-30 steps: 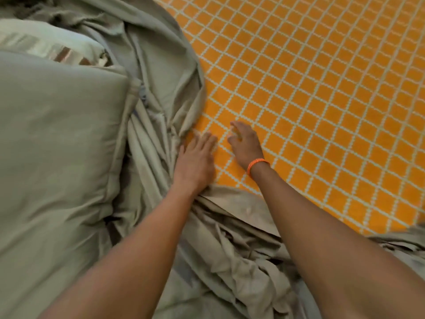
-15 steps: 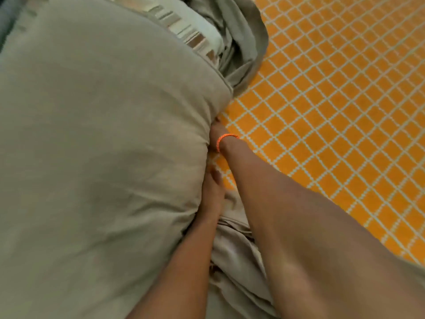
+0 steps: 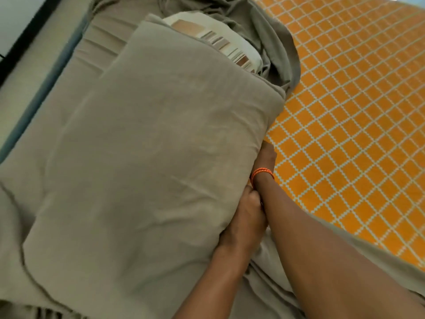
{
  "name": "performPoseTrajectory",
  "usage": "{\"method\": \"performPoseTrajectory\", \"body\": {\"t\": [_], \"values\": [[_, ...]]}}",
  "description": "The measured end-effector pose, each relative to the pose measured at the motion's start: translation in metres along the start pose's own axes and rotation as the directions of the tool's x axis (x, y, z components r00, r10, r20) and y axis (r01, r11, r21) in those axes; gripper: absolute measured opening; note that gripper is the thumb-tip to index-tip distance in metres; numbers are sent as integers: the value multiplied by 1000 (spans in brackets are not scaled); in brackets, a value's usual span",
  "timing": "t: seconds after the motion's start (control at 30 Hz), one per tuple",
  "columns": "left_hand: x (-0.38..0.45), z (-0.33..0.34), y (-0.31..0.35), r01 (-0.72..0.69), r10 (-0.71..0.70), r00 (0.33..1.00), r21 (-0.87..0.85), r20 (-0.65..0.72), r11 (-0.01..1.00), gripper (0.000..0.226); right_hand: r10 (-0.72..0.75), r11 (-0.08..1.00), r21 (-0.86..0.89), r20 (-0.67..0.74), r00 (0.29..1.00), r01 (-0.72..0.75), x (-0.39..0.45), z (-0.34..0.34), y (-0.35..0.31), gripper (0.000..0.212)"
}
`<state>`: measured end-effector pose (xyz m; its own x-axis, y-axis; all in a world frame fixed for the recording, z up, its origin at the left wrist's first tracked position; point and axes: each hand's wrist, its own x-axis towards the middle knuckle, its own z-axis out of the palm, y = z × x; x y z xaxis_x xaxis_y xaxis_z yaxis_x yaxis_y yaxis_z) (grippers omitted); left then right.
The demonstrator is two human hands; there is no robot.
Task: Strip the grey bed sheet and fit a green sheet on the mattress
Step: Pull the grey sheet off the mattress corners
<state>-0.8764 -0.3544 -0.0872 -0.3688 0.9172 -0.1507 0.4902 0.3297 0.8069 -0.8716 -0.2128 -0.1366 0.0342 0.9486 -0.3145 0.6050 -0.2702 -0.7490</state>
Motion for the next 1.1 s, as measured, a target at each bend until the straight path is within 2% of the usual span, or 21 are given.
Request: {"method": "performPoseTrajectory", "body": {"t": [0.03,0.13,0.2,0.23,0.27,0.33,0.37,0.4,0.43,0.47,0.5,0.53,0.57,0.6,0.63,0.7,0.77,0.83,0.9,1.0,1.1], "values": [[-4,-4,0,-91,101,989,98,-103,991,33,3,999,41,-4,1000,-3,-8,-3,-6,28],[-6,-25,-2,-165,178,952,74,-250,984,19,42,968,249,-44,998,-30,-32,-4,-14,30],[-9,-43,8,-127,99,949,-74,-299,989,20,104,935,336,43,994,-112,-51,-4,2,22],[-10,-49,15,-94,17,948,-227,-318,969,22,167,892,396,156,973,-217,-67,-4,9,22],[-10,-55,27,-43,-79,954,-390,-289,920,26,216,843,436,259,941,-314,-81,0,19,24],[-7,-69,53,40,-231,954,-688,-189,725,33,173,773,561,262,950,-295,-97,7,18,27],[-4,-77,58,56,-280,946,-766,-166,641,34,167,730,623,237,957,-282,-103,10,12,32],[0,-89,57,64,-330,926,-784,-184,618,34,180,670,679,244,953,-301,-109,9,8,43],[4,-106,48,35,-366,894,-774,-258,632,34,192,624,716,246,950,-311,-118,7,0,57],[10,-125,32,6,-383,835,-690,-395,724,34,175,616,729,243,954,-299,-129,5,-2,65],[17,-145,12,32,-337,767,-493,-546,870,32,153,648,711,229,961,-273,-141,-2,-1,64],[23,-164,-11,145,-258,721,-225,-643,964,27,115,701,678,199,973,-221,-152,-5,2,58],[27,-180,-34,307,-219,684,3,-695,952,24,68,740,651,180,981,-171,-160,-8,5,48],[30,-192,-52,476,-271,651,103,-709,873,31,45,759,636,168,985,-143,-165,-9,6,44],[32,-200,-70,583,-334,614,126,-715,803,51,24,776,620,155,988,-117,-168,-8,5,50],[30,-212,-87,649,-391,618,161,-682,744,94,-5,824,562,142,990,-76,-174,-5,7,84],[30,-217,-98,649,-394,646,200,-653,734,109,-25,845,530,167,986,-68,-179,-1,7,106],[33,-218,-101,659,-402,649,214,-646,721,105,-28,862,504,147,989,-50,-178,-2,9,99],[34,-215,-96,615,-337,653,214,-678,759,89,-15,849,527,117,993,-49,-172,-7,9,82],[33,-209,-69,525,-243,591,138,-769,840,59,-29,825,565,63,998,-12,-161,-24,5,62],[35,-203,-29,455,-187,573,120,-798,882,53,-40,816,578,12,999,26,-143,-52,5,55]]}}
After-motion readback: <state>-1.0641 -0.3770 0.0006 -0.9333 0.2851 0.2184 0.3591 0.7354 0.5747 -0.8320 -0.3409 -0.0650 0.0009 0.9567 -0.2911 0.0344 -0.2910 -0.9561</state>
